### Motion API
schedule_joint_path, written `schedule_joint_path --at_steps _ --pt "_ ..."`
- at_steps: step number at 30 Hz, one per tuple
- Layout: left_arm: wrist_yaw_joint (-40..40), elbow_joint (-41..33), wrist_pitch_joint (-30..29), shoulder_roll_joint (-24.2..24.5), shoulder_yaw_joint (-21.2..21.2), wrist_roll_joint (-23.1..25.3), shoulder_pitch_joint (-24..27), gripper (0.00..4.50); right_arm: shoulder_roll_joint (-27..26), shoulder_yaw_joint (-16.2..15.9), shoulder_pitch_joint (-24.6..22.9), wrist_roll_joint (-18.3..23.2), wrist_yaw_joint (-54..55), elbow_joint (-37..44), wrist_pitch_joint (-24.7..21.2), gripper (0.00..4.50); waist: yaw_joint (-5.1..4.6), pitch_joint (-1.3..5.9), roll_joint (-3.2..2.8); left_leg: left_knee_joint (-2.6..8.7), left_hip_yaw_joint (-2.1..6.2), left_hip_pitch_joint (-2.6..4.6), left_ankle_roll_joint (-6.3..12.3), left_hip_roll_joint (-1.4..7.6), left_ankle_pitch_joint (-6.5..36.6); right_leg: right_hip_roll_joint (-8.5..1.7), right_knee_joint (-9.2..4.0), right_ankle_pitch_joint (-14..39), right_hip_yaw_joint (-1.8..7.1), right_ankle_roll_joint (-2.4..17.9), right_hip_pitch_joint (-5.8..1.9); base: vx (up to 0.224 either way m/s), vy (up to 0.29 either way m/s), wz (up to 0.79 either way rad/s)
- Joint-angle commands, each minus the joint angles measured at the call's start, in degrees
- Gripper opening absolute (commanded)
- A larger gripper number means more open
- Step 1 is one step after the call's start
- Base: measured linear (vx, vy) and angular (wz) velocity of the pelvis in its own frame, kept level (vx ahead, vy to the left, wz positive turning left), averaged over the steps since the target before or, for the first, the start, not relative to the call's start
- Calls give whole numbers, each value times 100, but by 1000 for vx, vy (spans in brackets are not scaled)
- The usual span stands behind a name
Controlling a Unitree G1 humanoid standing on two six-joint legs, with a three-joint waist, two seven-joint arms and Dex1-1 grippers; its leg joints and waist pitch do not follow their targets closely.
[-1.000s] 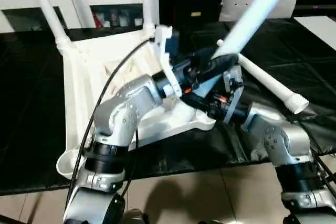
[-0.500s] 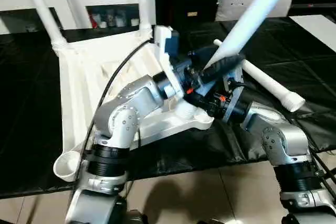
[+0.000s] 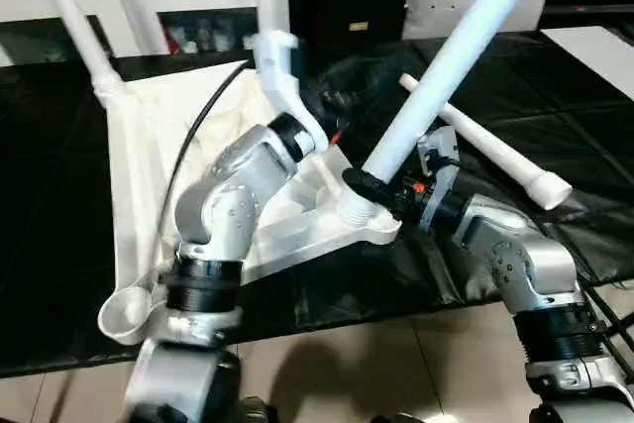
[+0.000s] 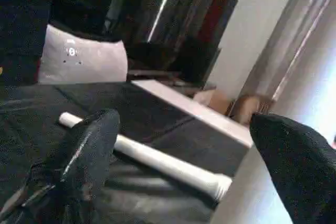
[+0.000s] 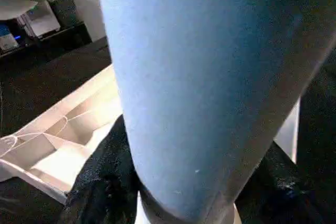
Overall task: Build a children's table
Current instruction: Pick table leg
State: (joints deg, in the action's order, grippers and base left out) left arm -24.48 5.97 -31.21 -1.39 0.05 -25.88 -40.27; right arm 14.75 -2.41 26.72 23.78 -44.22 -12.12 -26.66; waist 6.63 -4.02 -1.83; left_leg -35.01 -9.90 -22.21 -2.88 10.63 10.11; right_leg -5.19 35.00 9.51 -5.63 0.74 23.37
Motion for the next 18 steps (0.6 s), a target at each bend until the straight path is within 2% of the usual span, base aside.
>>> schedule_joint_path --at_steps 1,2,3,4,6,10,13,15,18 --pt "-22 -108 18 -62 -275 96 -54 450 4 -37 153 -136 61 -53 86 189 3 504 93 368 66 65 243 222 734 -343 -435 1359 286 921 -352 0 0 0" --pt "-78 -191 15 -78 -387 73 -48 450 23 -61 161 -203 109 -92 64 189 -1 488 77 370 64 56 241 219 742 -344 -437 1334 287 954 -346 0 0 0" --pt "-78 -191 15 -78 -387 73 -48 450 23 -61 161 -203 109 -92 64 189 -3 490 82 370 65 57 232 218 755 -342 -436 1341 284 958 -349 0 0 0" --pt "-209 -289 55 -127 -580 56 -33 450 105 -129 148 -344 194 -144 -61 189 -8 481 88 370 62 53 231 203 789 -340 -453 1429 282 934 -354 0 0 0" --pt "-266 -311 74 -144 -596 33 -21 450 113 -119 136 -313 197 -119 -149 189 -9 476 93 373 65 55 234 203 827 -344 -465 1560 279 899 -357 0 0 0" --pt "-372 -392 57 -160 -567 -49 15 450 103 -77 97 -292 224 -44 -113 189 -13 470 81 372 65 50 257 209 839 -342 -471 1559 279 916 -344 0 0 0" --pt "-348 -491 42 -84 -408 -69 92 450 84 52 44 -222 396 69 -165 189 -27 453 99 380 69 42 268 208 881 -339 -470 1577 277 938 -348 0 0 0" --pt "-252 -562 17 116 -319 36 228 450 81 143 -39 -215 549 208 -277 189 -52 439 75 394 78 46 233 205 936 -329 -475 1660 274 873 -347 0 0 0" --pt "-179 -607 11 267 -299 146 352 450 53 223 -84 -192 674 290 -351 189 -109 429 71 406 75 55 193 194 1029 -305 -495 1752 269 794 -336 0 0 0"
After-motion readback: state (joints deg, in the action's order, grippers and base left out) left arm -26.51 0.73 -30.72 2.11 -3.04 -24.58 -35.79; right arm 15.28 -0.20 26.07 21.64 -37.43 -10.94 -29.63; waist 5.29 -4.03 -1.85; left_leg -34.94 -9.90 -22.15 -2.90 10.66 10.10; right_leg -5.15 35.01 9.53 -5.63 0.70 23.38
